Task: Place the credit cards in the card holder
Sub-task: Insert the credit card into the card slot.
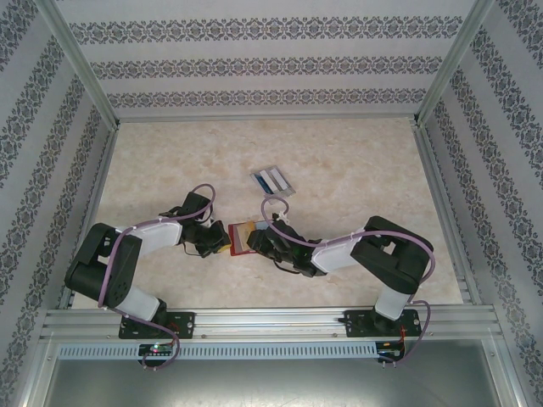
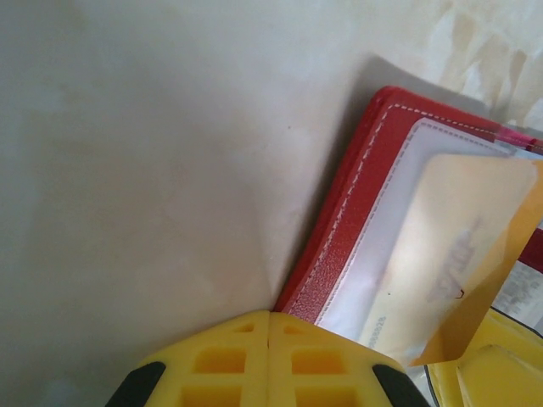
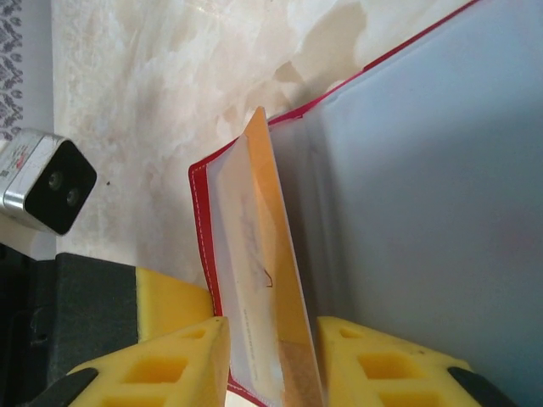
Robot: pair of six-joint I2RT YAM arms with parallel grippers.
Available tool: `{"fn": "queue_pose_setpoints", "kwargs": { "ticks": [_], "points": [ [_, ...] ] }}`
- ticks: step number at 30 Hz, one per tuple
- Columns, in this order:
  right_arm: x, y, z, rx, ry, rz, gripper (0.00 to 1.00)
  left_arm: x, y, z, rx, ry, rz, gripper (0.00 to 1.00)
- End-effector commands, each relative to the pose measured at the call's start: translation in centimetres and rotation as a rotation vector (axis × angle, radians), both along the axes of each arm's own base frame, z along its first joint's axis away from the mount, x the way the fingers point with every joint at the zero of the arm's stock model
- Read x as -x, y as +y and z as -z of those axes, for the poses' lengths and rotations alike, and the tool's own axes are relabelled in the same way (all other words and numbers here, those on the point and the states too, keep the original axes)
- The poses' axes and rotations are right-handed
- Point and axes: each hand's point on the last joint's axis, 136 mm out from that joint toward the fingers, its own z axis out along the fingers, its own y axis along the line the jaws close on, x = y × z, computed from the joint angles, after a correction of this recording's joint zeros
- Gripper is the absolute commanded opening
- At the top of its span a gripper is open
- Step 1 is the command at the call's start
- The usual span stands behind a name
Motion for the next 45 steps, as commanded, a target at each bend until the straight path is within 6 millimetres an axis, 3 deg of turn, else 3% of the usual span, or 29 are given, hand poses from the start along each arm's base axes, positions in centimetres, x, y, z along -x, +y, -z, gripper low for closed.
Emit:
{"fn": "queue_pose_setpoints", "kwargs": {
  "ticks": [1,7,10,18,25,32,41,45],
  "points": [
    [1.1,-1.5,1.8,0.099,0.044,-0.057,0.35,3.1,-0.1,2.9,-0.058,0.117,0.052,0.0],
    [1.2,-1.1,1.7,0.192,0.047,-0.154,0.41,2.9,-0.2,2.9,-0.062,0.111,0.065,0.0],
    [1.2,-2.0,1.4,0.245,0.042,-0.155,0.43,2.9,-0.4,2.8,-0.053,0.114,0.07,0.0],
    [1.1,-2.7,-1.0,0.325,0.004,-0.249,0.46,3.1,-0.4,2.8,-0.054,0.113,0.075,0.0],
    [-0.3,-4.0,-2.4,0.43,-0.068,-0.329,0.49,2.9,-1.6,2.5,-0.022,0.098,0.109,0.0],
    [-0.2,-2.4,-1.7,0.382,-0.097,-0.454,0.47,3.5,-3.2,1.9,-0.024,0.079,0.183,0.0],
    [0.1,-3.0,0.9,0.439,-0.036,-0.476,0.48,3.6,-3.4,2.1,-0.027,0.084,0.181,0.0],
    [0.7,-2.4,0.9,0.418,-0.031,-0.493,0.47,3.6,-3.4,2.0,-0.029,0.079,0.185,0.0]
  ]
}}
